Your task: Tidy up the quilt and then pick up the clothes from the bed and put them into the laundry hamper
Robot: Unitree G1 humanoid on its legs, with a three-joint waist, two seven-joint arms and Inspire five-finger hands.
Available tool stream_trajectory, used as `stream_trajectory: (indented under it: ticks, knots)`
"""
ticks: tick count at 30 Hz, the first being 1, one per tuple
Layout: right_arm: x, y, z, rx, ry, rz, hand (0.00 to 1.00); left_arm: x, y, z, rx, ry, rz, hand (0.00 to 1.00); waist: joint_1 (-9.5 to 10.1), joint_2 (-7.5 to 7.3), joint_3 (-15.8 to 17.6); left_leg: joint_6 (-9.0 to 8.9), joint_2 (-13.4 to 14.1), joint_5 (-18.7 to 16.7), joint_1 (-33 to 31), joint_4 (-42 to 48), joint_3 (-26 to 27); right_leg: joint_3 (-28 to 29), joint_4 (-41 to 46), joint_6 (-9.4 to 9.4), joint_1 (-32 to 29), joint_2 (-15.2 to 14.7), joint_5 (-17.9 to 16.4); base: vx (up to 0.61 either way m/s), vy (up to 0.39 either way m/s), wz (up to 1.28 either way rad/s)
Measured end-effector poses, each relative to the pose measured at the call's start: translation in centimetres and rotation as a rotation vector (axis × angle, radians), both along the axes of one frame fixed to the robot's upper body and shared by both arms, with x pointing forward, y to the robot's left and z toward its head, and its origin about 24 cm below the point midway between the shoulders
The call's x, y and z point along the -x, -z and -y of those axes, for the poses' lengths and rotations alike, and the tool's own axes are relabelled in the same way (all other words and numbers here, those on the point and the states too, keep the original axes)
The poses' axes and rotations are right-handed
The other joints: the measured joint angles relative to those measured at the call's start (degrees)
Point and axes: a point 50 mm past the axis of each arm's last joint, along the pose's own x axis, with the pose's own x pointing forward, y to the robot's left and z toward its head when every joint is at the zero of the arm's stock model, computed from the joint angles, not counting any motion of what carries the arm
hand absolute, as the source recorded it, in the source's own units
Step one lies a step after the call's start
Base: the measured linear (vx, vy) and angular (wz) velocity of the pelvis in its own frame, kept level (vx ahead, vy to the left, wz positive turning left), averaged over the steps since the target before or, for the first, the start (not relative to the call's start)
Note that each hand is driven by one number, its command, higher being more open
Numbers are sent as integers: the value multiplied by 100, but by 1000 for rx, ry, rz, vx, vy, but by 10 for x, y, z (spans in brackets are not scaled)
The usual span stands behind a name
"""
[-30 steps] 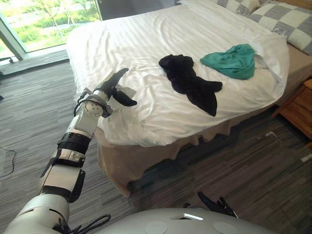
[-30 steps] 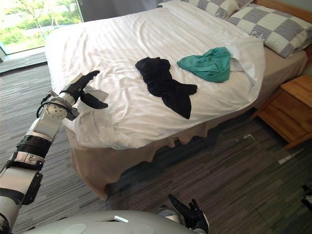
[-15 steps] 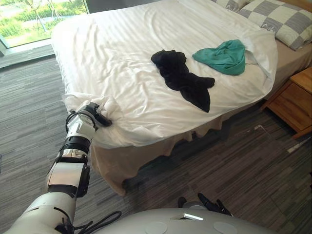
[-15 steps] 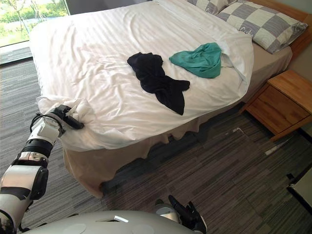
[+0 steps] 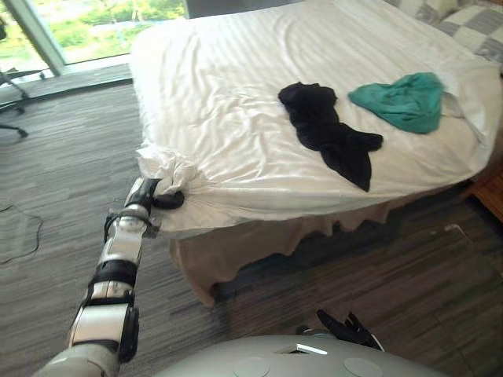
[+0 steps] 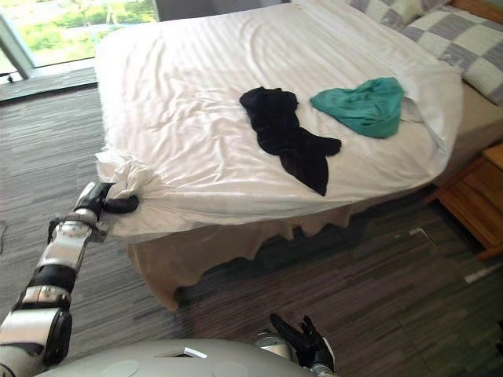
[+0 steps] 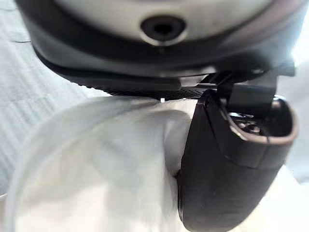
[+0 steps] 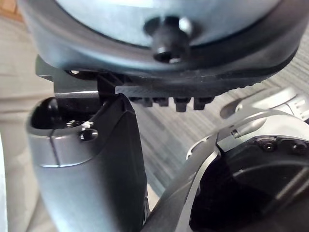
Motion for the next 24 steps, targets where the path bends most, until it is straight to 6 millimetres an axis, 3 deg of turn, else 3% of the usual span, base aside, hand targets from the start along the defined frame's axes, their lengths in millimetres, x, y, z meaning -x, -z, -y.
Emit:
stream_trajectory:
  ticks: [3, 5, 6, 8, 10, 11, 13, 15, 17, 20, 23, 24]
  knots:
    - [1, 1, -1, 5, -11, -13, 100, 51, 38, -5, 140, -199, -55, 100, 243, -41, -13, 1, 55, -1, -73, 122, -291, -348, 218, -33, 73, -44, -147, -12, -35, 47]
    - [1, 2, -3, 3, 0, -24, 100, 110, 71, -16, 198, -431, -179, 100, 384, -128, -65, 5, 72, -2, -128, 118, -471, -544, 297, -6, 118, -62, -308, -4, -52, 43]
    - [1, 2, -4, -1, 3, -27, 100, 128, 80, -18, 211, -502, -219, 100, 436, -128, -64, 5, 77, -2, -138, 118, -497, -574, 302, -7, 123, -60, -335, -7, -55, 24]
    - [0, 3, -5, -15, 15, -35, 100, 185, 104, -19, 251, -760, -333, 100, 529, -182, -98, 5, 88, -2, -158, 117, -566, -644, 335, 7, 137, -61, -405, -13, -47, 19]
    - [3, 4, -7, -28, 73, -39, 100, 265, 126, -7, 341, -1105, -457, 100, 639, -226, -119, 5, 94, -3, -140, 117, -638, -729, 375, 4, 182, -71, -440, -14, -20, 21]
    - [5, 4, -7, -31, 93, -41, 100, 285, 129, -1, 369, -1196, -482, 100, 684, -236, -122, 6, 90, -3, -137, 116, -656, -742, 372, 5, 199, -75, -441, -15, -7, 17]
    - [9, 6, -9, -52, 176, -46, 100, 342, 135, 24, 484, -1533, -526, 100, 805, -262, -135, 10, 71, -5, -133, 112, -736, -832, 368, 18, 227, -106, -449, -55, -3, 19]
    - [10, 7, -9, -62, 221, -44, 100, 365, 137, 45, 510, -1653, -570, 100, 812, -262, -135, 35, 47, 13, -131, 97, -763, -861, 362, 25, 252, -133, -454, -79, -4, 9]
    - [11, 7, -9, -75, 282, -41, 100, 371, 139, 58, 533, -1686, -577, 100, 808, -260, -135, 49, 45, 44, -130, 76, -750, -852, 356, 25, 248, -132, -454, -96, -12, -3]
    - [9, 7, -3, -52, 348, -43, 100, 349, 144, 57, 583, -1597, -474, 100, 800, -236, -161, 59, 49, 153, -114, -59, -723, -839, 366, 24, 188, -106, -454, -109, -24, -3]
    - [1, 2, 20, 20, 365, -25, 100, 308, 146, 45, 588, -1392, -356, 100, 783, -228, -207, 67, 54, 158, -119, -70, -602, -715, 375, 26, 97, -93, -431, -89, -8, -20]
    - [-3, -1, 32, 49, 366, -8, 0, 297, 145, 41, 599, -1336, -319, 100, 749, -246, -243, 73, 43, 152, -125, -68, -587, -706, 366, 38, 89, -91, -415, -29, 1, -9]
